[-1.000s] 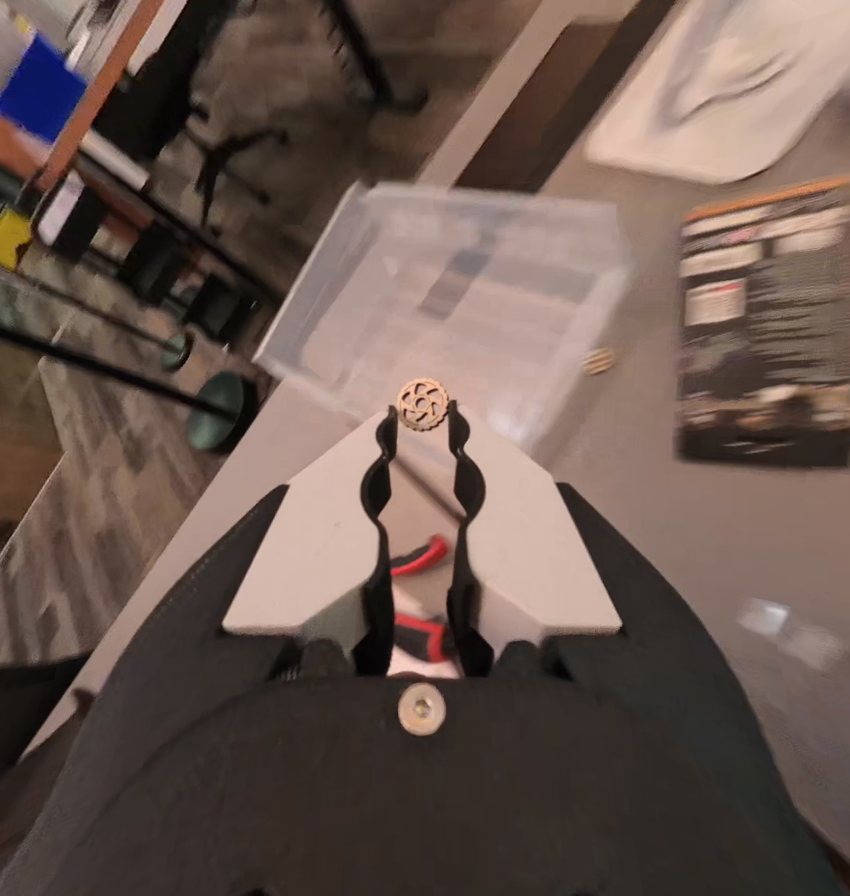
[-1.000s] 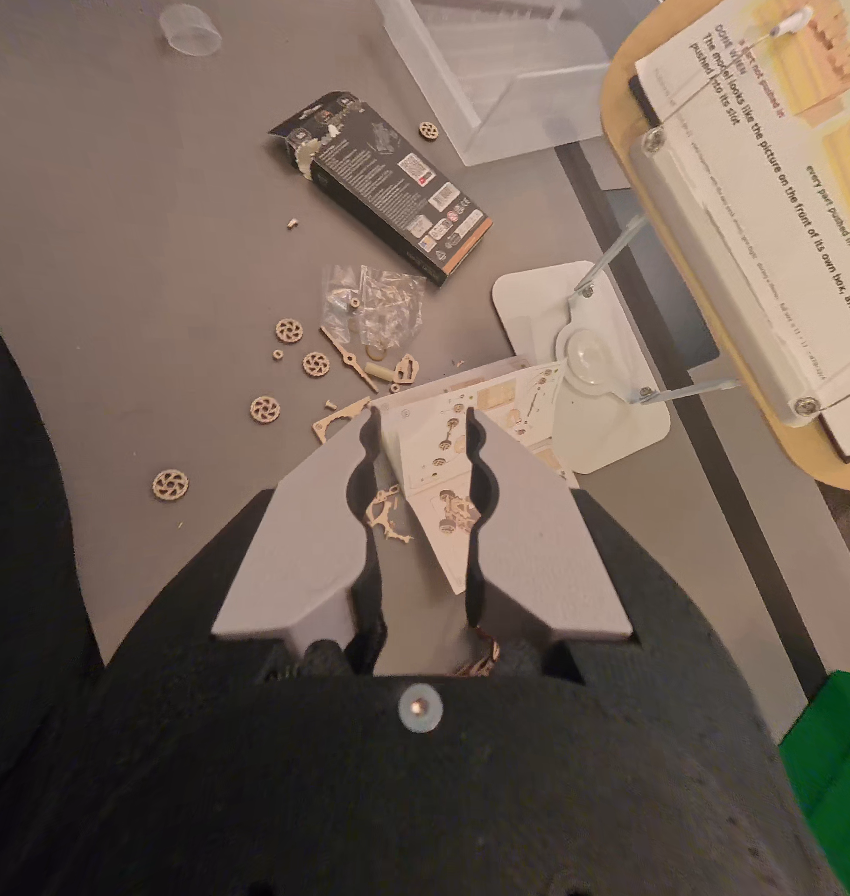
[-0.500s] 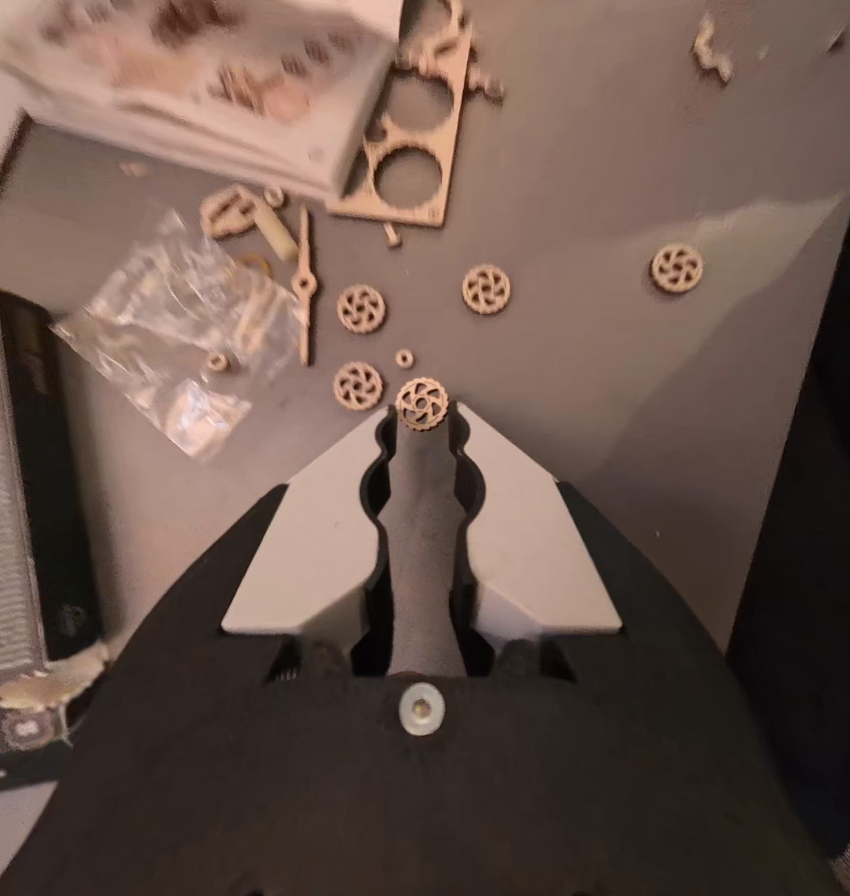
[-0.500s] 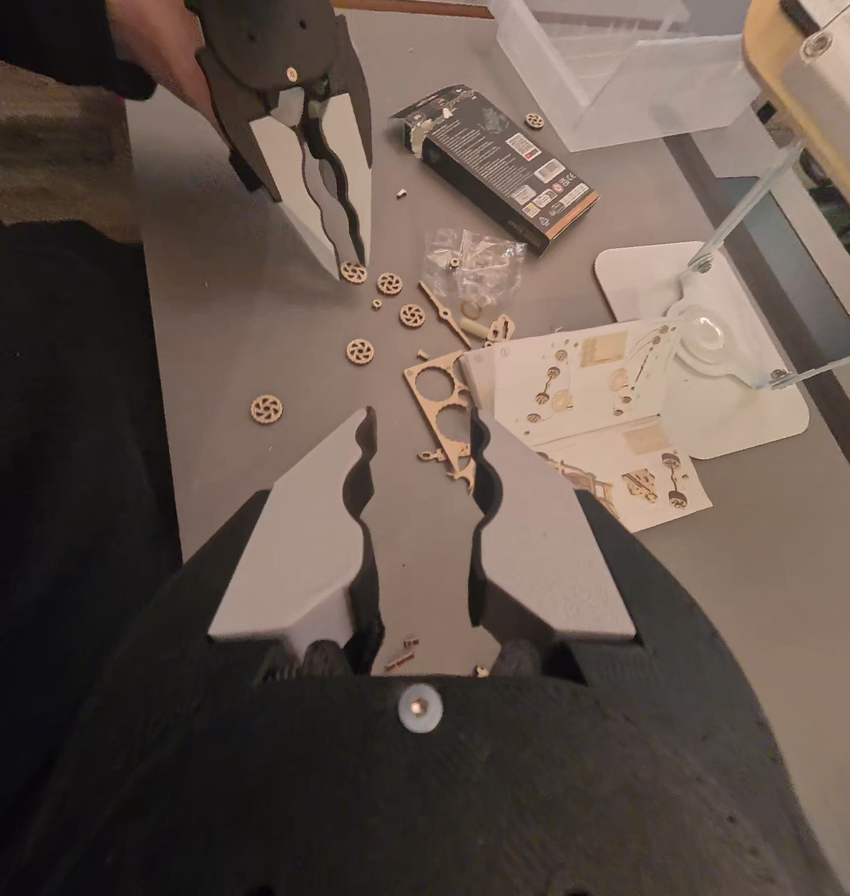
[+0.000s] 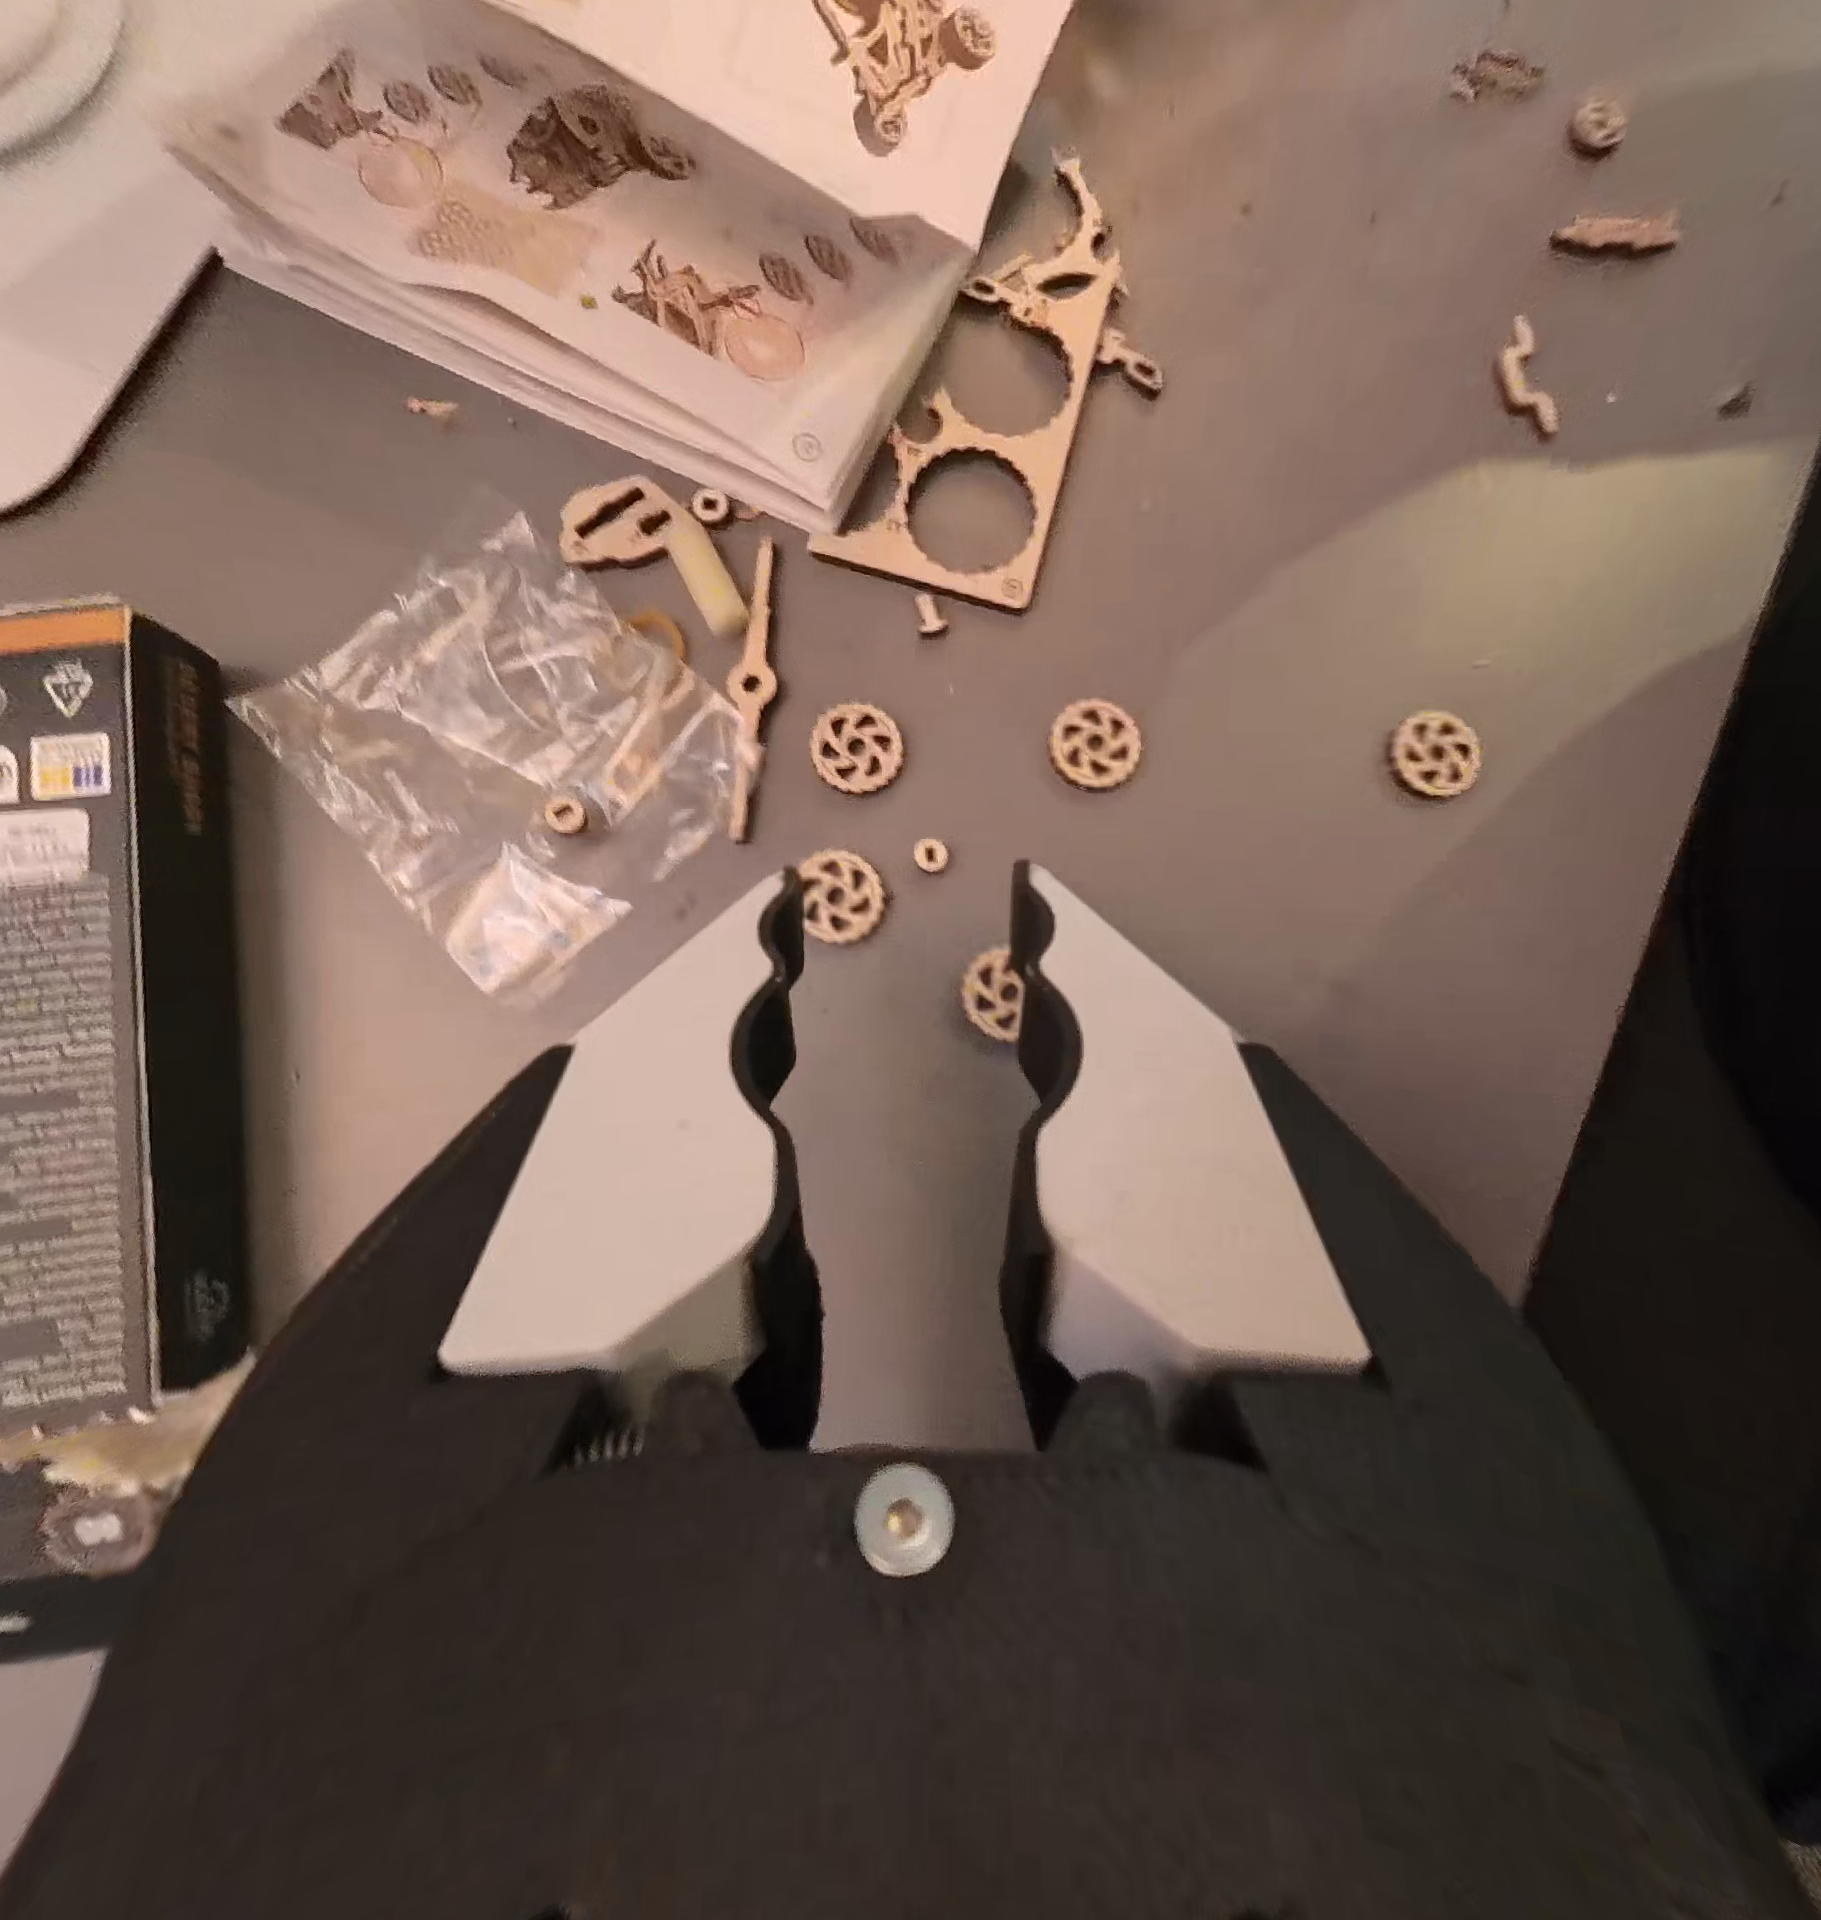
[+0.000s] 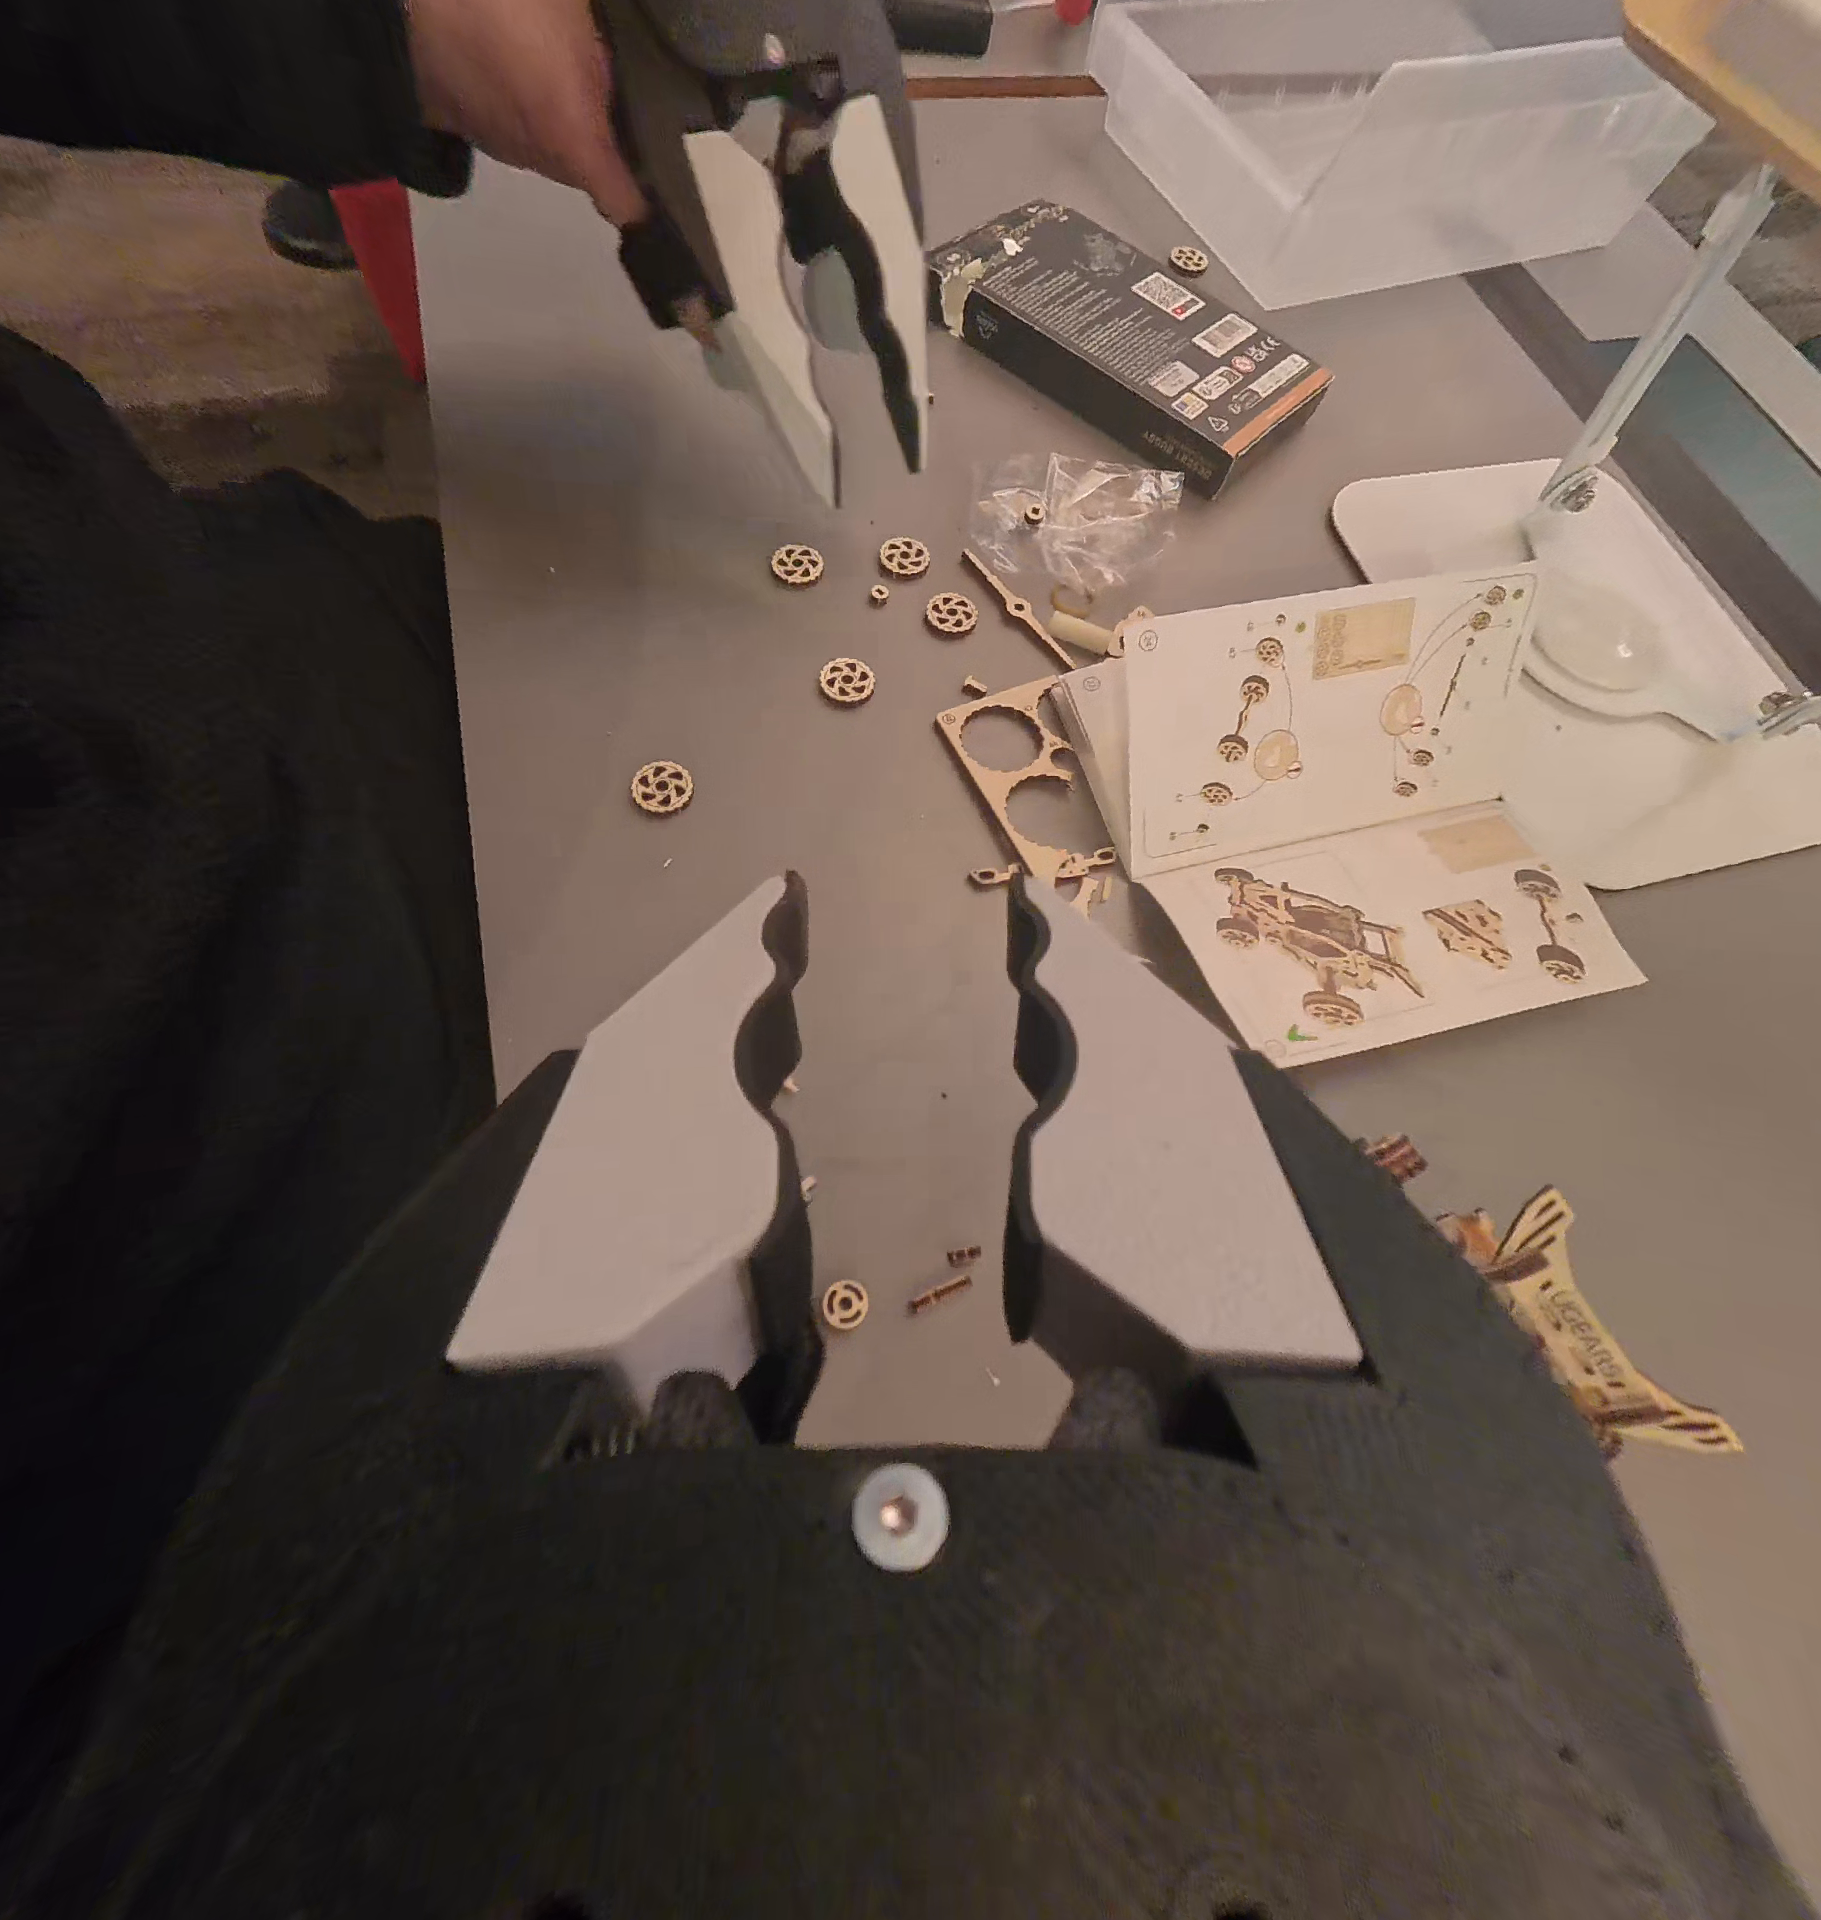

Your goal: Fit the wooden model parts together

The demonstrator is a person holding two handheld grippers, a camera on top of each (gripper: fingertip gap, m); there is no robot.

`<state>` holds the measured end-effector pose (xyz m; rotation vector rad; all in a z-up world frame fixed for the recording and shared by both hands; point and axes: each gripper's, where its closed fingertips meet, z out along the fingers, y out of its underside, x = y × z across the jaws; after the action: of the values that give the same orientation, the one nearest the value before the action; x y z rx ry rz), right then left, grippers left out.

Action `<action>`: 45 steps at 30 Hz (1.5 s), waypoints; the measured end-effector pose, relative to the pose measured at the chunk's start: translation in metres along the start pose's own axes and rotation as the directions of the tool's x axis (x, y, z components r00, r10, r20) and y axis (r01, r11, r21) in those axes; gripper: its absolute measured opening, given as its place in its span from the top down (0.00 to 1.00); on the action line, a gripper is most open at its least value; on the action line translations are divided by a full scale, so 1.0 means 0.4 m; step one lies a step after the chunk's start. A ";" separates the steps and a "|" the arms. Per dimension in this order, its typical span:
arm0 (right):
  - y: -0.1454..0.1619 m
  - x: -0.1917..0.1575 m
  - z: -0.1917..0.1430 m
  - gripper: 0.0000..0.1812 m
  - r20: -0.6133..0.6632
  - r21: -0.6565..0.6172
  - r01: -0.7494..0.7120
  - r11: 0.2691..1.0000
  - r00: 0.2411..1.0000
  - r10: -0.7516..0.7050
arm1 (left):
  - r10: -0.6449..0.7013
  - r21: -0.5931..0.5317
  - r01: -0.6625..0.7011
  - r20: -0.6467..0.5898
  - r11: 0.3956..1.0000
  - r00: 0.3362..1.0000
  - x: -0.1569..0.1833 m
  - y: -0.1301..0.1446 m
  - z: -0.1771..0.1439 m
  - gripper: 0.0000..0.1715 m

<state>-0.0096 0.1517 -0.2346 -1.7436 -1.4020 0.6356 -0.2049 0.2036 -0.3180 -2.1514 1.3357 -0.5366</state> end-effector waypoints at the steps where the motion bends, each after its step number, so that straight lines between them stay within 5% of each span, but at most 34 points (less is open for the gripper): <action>1: 0.003 0.000 -0.004 0.80 0.001 0.005 -0.002 1.000 1.000 0.002 | 0.009 -0.025 -0.009 0.013 1.000 1.000 -0.016 0.000 0.014 0.79; 8: 0.004 0.002 -0.041 0.80 0.004 0.061 -0.031 0.998 1.000 0.031 | -0.230 -0.011 0.230 -0.040 0.973 0.972 -0.135 0.005 0.083 0.76; 14: 0.009 0.017 -0.054 0.80 0.010 0.088 -0.066 0.994 0.998 0.066 | -0.222 -0.009 0.222 0.029 0.975 0.975 -0.199 -0.024 0.097 0.69; 23: 0.024 0.041 -0.069 0.80 0.001 0.122 -0.102 0.987 0.995 0.103 | -0.068 -0.130 0.071 0.032 0.989 0.997 -0.115 -0.006 0.112 0.85; 26: 0.030 0.040 -0.069 0.80 -0.006 0.117 -0.092 0.989 0.996 0.094 | -0.032 -0.116 0.035 0.035 0.993 0.999 -0.107 -0.008 0.117 0.98; 36: 0.040 0.046 -0.067 0.81 -0.003 0.112 -0.097 0.989 0.995 0.098 | 0.042 -0.088 -0.035 0.072 0.995 0.997 -0.078 -0.005 0.115 1.00; 45: 0.025 0.049 -0.039 0.79 0.001 0.111 -0.070 0.991 0.998 0.070 | -0.102 0.196 0.103 -0.016 0.975 0.995 -0.018 -0.107 0.000 1.00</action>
<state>0.0135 0.1655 -0.2324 -1.7104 -1.2835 0.7350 -0.1787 0.2253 -0.2911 -2.0645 1.1285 -0.6860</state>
